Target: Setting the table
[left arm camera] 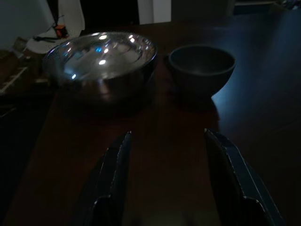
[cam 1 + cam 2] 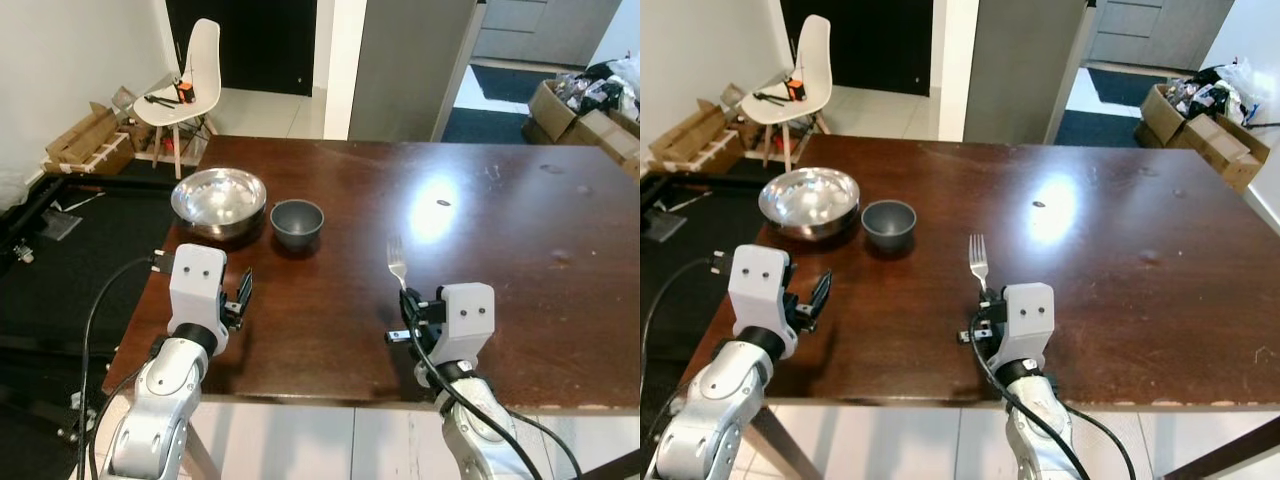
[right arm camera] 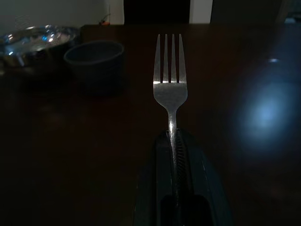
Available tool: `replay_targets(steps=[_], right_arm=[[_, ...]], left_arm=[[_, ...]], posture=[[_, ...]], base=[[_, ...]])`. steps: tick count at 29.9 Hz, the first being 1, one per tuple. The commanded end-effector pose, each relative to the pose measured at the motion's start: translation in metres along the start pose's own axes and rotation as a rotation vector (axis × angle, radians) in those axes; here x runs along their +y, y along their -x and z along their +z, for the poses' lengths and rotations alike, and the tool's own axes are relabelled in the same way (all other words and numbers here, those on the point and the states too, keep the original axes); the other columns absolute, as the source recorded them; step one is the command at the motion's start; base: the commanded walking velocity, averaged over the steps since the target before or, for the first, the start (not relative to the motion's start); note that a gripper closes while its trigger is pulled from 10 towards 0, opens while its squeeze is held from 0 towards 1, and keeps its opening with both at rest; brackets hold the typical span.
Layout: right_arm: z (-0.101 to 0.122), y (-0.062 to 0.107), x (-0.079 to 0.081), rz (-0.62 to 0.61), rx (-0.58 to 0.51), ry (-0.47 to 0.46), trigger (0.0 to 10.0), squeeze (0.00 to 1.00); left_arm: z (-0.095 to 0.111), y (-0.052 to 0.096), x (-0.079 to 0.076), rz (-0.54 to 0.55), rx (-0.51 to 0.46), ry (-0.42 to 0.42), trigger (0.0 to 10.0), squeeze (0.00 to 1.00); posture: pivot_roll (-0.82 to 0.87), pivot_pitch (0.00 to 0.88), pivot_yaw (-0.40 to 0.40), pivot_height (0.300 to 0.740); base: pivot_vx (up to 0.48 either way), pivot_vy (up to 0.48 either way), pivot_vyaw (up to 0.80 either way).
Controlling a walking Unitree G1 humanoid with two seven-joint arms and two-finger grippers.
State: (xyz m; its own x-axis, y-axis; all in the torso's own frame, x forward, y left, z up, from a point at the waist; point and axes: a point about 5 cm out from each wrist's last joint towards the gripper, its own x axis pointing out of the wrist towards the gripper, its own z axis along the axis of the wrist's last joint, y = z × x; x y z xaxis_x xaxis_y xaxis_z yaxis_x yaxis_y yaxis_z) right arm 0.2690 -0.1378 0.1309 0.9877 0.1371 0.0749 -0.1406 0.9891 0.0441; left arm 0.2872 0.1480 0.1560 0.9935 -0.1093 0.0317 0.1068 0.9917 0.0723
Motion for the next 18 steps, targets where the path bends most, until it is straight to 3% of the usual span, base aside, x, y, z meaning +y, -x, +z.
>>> replay_targets(steps=[1,13,18], right_arm=[[-0.0045,0.0010,-0.0023,-0.016,0.024,-0.015,10.0,0.00],[-0.0065,-0.0003,-0.0026,-0.022,0.031,-0.013,10.0,0.00],[-0.0066,-0.0003,-0.0026,-0.023,0.033,-0.016,10.0,0.00]], left_arm=[[-0.0036,0.0025,0.0012,0.002,0.012,0.003,10.0,0.00],[-0.0019,0.0014,0.0002,0.000,0.004,0.007,10.0,0.00],[-0.0014,0.0011,-0.0001,-0.001,0.003,0.007,10.0,0.00]], posture=[[-0.03,0.000,0.060,0.740],[-0.03,0.000,0.061,0.740],[-0.03,0.000,0.061,0.740]], base=[[-0.476,0.000,0.00],[-0.476,0.000,0.00],[-0.461,0.000,-0.50]])
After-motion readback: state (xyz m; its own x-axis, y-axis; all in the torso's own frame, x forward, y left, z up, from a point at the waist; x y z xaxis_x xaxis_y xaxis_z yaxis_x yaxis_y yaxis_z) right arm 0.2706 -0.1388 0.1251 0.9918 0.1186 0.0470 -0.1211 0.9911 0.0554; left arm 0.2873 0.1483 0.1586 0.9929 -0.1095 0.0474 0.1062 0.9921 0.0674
